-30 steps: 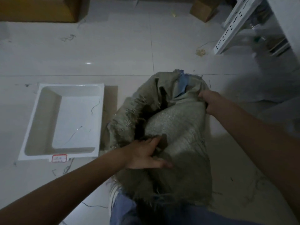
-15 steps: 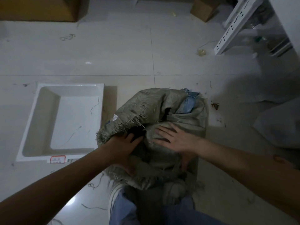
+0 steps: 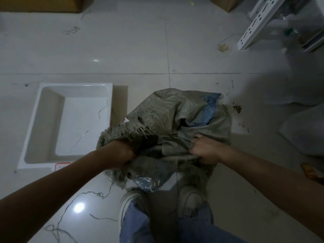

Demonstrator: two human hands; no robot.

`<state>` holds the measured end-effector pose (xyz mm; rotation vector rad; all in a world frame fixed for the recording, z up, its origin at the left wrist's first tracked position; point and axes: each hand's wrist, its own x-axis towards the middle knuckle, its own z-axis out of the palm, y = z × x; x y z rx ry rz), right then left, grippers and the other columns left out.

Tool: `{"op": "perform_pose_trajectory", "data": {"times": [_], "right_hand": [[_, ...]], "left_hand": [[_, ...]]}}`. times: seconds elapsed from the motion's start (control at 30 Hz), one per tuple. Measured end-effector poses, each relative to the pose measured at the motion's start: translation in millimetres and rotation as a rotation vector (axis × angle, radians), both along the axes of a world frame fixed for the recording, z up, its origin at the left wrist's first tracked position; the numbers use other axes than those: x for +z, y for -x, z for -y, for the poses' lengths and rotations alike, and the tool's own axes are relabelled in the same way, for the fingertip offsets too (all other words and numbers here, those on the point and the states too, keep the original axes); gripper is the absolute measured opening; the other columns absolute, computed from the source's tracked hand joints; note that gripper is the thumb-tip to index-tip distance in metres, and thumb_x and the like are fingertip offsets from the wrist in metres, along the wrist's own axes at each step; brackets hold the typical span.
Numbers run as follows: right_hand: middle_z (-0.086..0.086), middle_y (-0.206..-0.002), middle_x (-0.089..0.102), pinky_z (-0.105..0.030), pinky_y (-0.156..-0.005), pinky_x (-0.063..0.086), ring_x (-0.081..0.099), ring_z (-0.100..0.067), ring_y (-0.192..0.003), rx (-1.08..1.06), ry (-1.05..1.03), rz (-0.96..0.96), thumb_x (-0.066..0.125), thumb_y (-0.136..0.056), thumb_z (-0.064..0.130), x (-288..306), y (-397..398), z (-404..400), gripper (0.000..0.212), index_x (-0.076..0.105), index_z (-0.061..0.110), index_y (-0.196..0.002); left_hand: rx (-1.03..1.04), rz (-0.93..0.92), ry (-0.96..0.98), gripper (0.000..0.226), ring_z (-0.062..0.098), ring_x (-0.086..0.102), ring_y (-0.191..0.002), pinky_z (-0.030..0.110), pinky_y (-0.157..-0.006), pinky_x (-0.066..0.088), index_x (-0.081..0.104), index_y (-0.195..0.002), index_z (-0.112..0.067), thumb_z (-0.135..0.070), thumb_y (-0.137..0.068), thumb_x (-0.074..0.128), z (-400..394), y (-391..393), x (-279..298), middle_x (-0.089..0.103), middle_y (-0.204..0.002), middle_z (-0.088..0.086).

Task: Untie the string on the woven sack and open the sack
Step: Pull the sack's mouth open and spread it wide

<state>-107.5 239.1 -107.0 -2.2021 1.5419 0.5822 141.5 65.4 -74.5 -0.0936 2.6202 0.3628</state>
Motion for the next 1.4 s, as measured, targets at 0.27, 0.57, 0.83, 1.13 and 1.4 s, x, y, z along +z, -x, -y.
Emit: {"op": "perform_pose_trajectory", "data": {"times": [0.27, 0.57, 0.83, 1.13, 1.4], "right_hand": [[-0.015, -0.095, 0.059, -0.027, -0.050, 0.048, 0.061, -0.024, -0.065, -0.311, 0.483, 0.361, 0.078, -0.065, 0.008, 63.1, 17.4, -1.2, 0.048, 0.036, 0.017, -0.086], [-0.012, -0.093, 0.042, -0.030, -0.061, 0.029, 0.038, -0.022, -0.073, 0.109, 0.809, 0.105, 0.036, -0.088, 0.044, 98.5, 51.8, -31.4, 0.044, 0.052, 0.021, -0.121], [-0.003, -0.074, 0.067, -0.033, -0.075, 0.036, 0.060, -0.023, -0.068, 0.116, 0.751, -0.095, 0.024, -0.101, 0.010, 27.4, 32.1, -71.1, 0.053, 0.074, 0.014, -0.083], [-0.025, -0.107, 0.059, -0.054, -0.087, 0.046, 0.054, -0.038, -0.105, -0.994, 0.867, -0.117, 0.066, -0.069, 0.034, 61.6, 5.2, -12.8, 0.044, 0.060, 0.000, -0.096], [-0.023, -0.147, 0.024, -0.059, -0.106, 0.023, 0.022, -0.039, -0.138, -1.564, 0.352, -0.150, 0.072, -0.063, 0.059, 13.1, 10.1, -0.1, 0.116, 0.012, 0.004, -0.145]], "left_hand": [[0.097, -0.432, 0.088, 0.047, 0.021, 0.062, -0.045, 0.028, -0.037, 0.050, 0.039, -0.117, -0.020, -0.017, -0.076, 0.061, 7.4, 0.6, 26.2, 0.069, -0.090, 0.012], [-0.168, -0.813, 0.531, 0.054, 0.021, 0.044, -0.071, 0.032, -0.055, 0.040, 0.039, -0.134, -0.032, -0.006, -0.087, 0.045, 19.3, -17.2, 33.6, 0.038, -0.087, 0.007], [-0.249, -0.416, 0.674, 0.054, 0.030, 0.054, -0.109, 0.044, -0.099, 0.041, 0.072, -0.106, -0.011, -0.006, -0.052, 0.077, -12.7, -49.6, -32.4, 0.054, -0.123, 0.014], [0.157, -0.506, 0.457, 0.035, 0.027, 0.068, -0.076, 0.033, -0.059, 0.053, 0.071, -0.094, -0.016, -0.035, -0.066, 0.063, -48.0, 42.7, 10.8, 0.070, -0.093, 0.010], [0.499, -0.199, 0.516, 0.106, 0.041, 0.019, -0.142, 0.058, -0.103, 0.033, -0.019, -0.147, -0.018, -0.051, -0.082, 0.057, -9.0, 121.2, 3.1, -0.007, -0.159, 0.016]]}}
